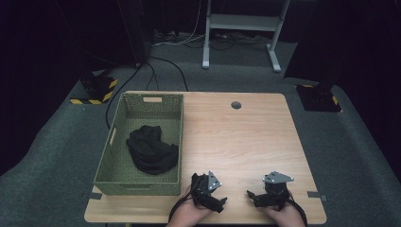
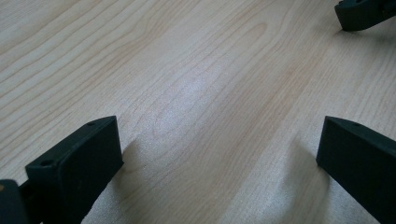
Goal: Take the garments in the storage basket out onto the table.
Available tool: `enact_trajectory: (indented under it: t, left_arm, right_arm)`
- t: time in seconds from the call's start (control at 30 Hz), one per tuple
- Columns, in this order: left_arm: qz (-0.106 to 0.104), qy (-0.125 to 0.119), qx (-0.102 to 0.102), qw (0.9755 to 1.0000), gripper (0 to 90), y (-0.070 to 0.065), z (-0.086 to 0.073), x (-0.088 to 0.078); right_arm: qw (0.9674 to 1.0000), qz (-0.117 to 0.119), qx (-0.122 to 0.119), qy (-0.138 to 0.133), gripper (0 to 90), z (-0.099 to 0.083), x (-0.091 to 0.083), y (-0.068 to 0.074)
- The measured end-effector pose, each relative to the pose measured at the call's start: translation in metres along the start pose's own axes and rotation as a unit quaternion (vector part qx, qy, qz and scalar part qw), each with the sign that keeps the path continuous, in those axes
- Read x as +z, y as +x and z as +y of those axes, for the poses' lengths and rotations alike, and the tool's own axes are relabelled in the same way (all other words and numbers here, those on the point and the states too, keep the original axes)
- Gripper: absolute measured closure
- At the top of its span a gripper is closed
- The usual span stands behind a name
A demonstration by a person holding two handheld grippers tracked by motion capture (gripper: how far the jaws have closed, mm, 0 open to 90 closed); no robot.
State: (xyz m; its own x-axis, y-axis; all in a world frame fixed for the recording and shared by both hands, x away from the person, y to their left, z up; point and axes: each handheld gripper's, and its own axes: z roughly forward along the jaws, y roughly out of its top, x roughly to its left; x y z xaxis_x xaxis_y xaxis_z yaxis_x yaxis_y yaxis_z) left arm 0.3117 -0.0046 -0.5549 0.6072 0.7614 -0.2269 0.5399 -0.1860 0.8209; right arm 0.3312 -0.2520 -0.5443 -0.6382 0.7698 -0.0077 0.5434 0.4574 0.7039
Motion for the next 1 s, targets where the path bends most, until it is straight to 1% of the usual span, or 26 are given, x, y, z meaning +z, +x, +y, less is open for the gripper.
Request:
enact_trajectory:
  t: [0.87,0.93,0.97,1.0]
  left_arm:
    - [0.004,-0.001,-0.003,1.0,0.3,-0.0006,0.0001,-0.0001]
    - [0.007,-0.013,-0.01,0.9998,1.9,-0.0007,0.0013,-0.0006]
    - [0.005,-0.014,-0.008,0.9999,1.7,0.0004,0.0021,-0.0024]
    - [0.005,-0.017,-0.013,0.9998,1.2,0.0009,0.0028,-0.0028]
  right_arm:
    - [1.0,0.0,0.0,0.0,0.0,0.0,0.0,-0.0001]
    - [1.0,0.0,0.0,0.0,0.0,0.0001,0.0,-0.0001]
    - [1.0,0.0,0.0,0.0,0.0,0.0001,0.0,-0.0001]
    - [1.0,0.0,0.0,0.0,0.0,0.0001,0.0,-0.0002]
